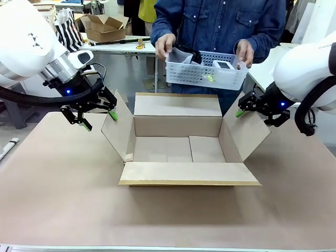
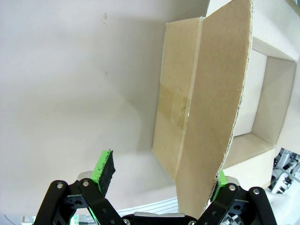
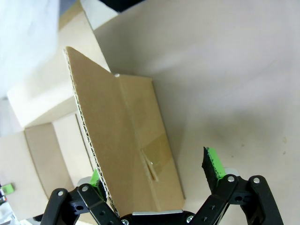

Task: Pack the gift set into the box.
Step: Lift both hands away from the flaps of the Package Box, then press and hold the closed box until the human finishes sealing it.

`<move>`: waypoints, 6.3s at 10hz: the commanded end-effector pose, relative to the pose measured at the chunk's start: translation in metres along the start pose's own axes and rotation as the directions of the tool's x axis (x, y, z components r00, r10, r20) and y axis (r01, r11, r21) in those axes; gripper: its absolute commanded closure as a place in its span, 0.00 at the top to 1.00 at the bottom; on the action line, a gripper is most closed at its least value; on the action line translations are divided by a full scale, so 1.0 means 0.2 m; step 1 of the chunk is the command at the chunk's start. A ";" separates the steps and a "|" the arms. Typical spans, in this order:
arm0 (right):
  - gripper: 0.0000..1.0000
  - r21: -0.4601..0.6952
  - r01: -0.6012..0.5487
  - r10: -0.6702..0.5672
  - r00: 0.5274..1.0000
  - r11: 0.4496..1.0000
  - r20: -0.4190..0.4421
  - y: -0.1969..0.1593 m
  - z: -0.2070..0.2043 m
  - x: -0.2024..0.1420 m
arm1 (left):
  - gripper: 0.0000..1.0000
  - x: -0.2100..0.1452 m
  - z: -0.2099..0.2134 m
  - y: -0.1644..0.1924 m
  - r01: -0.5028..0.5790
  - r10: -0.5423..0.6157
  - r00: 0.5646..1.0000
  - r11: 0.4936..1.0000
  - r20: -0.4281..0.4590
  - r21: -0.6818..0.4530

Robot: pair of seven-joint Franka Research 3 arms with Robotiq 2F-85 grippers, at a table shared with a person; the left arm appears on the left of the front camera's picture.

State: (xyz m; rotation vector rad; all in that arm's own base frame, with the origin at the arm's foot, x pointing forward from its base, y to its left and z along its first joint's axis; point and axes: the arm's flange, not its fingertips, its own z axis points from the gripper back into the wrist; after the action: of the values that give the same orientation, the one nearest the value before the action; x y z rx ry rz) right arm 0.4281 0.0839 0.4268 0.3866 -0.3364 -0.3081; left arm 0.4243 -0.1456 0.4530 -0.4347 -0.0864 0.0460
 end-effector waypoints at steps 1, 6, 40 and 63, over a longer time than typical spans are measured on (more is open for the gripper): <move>1.00 -0.009 0.001 0.000 1.000 1.000 0.007 0.00 0.01 0.00 | 1.00 0.00 0.01 0.01 0.008 -0.008 1.000 1.000 0.000 0.014; 1.00 -0.009 0.001 0.000 1.000 1.000 0.007 0.00 0.01 0.00 | 1.00 0.00 0.01 0.01 0.008 -0.008 1.000 1.000 0.000 0.014; 1.00 -0.009 0.001 0.000 1.000 1.000 0.007 0.00 0.01 0.00 | 1.00 0.00 0.01 0.01 0.008 -0.008 1.000 1.000 0.000 0.014; 1.00 0.927 0.141 0.212 0.951 0.349 -0.225 -0.38 0.66 -0.09 | 1.00 -0.34 0.50 0.42 0.374 -0.346 0.901 0.320 0.261 -0.870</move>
State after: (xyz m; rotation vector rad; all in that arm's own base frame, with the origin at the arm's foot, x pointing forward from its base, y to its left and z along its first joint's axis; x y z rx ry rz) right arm 0.3417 -0.0193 0.5020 1.5867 -0.1490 0.0309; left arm 0.3450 -0.0308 0.5019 -1.5294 -0.2253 -0.4710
